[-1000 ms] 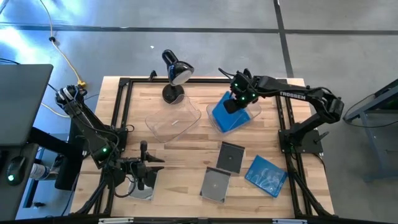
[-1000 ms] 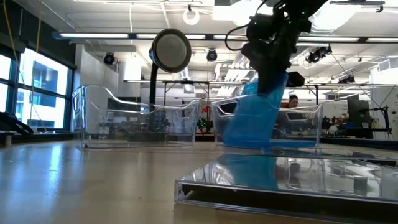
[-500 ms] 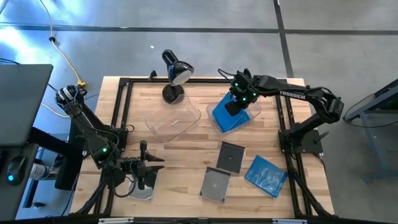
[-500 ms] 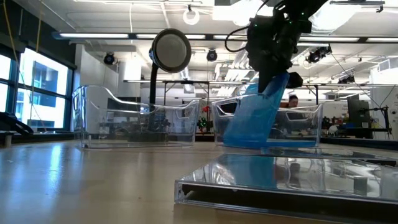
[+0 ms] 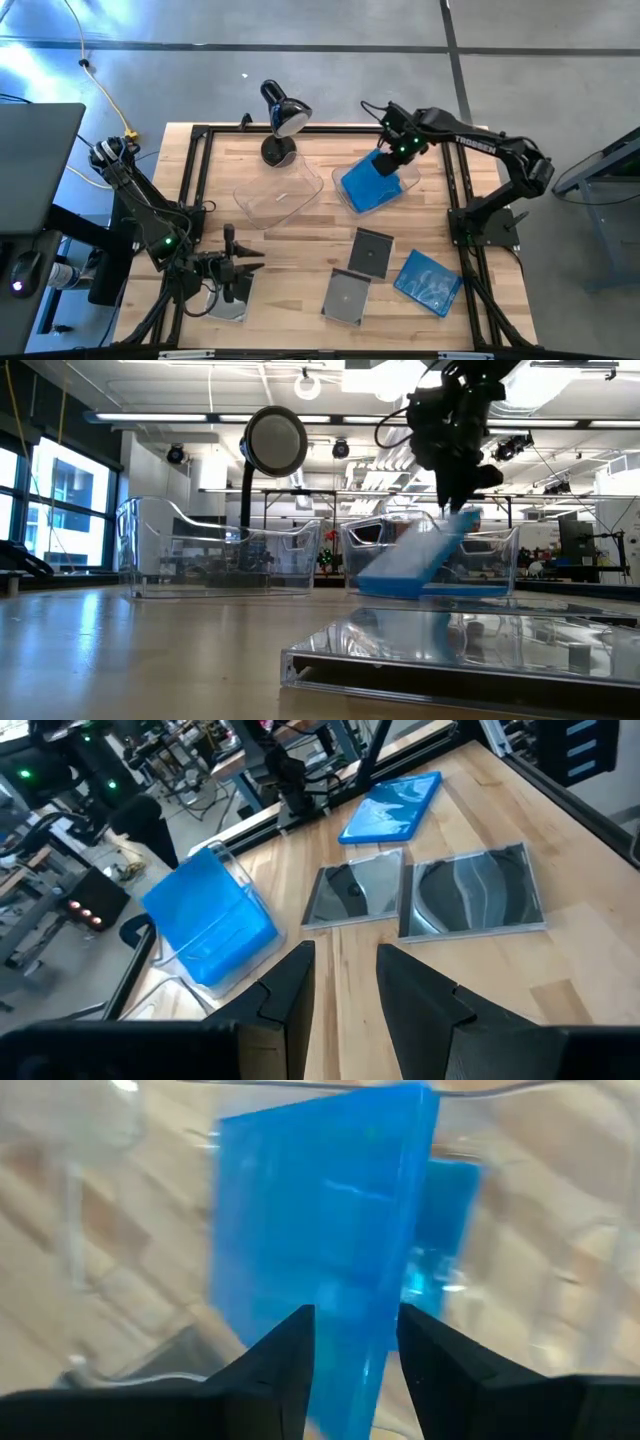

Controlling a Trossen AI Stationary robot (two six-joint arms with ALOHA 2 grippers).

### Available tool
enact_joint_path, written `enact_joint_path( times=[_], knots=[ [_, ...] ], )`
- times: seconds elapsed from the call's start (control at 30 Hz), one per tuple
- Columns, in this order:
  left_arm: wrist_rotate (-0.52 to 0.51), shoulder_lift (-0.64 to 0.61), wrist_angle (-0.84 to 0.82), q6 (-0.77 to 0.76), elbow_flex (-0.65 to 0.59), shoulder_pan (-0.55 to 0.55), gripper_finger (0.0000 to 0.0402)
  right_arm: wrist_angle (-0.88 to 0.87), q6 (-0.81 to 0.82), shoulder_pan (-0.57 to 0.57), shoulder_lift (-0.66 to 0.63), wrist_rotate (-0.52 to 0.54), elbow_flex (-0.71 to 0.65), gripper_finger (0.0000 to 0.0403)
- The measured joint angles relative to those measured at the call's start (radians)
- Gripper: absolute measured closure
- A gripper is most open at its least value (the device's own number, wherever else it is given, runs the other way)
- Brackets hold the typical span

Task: Pick & place jewel cases by type
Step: Put the top blue CD case into the right transparent bin, then put the blue CD case into the right transparent bin

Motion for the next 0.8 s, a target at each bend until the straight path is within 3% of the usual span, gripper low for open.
enact_joint_path(
  times=[0.5,0.63,0.8],
  knots=[
    [-0.052,0.000,0.003,-0.031,0.000,0.000,0.0293,-0.268,0.021,-0.013,0.000,0.012,0.273,0.0274],
    [-0.052,0.000,0.003,-0.060,0.000,0.000,0.0293,-0.360,0.149,0.073,-0.001,0.006,0.328,0.0274],
    [-0.052,0.000,0.002,-0.066,0.000,0.000,0.0293,-0.467,0.309,0.285,-0.001,0.007,0.318,0.0274]
  ],
)
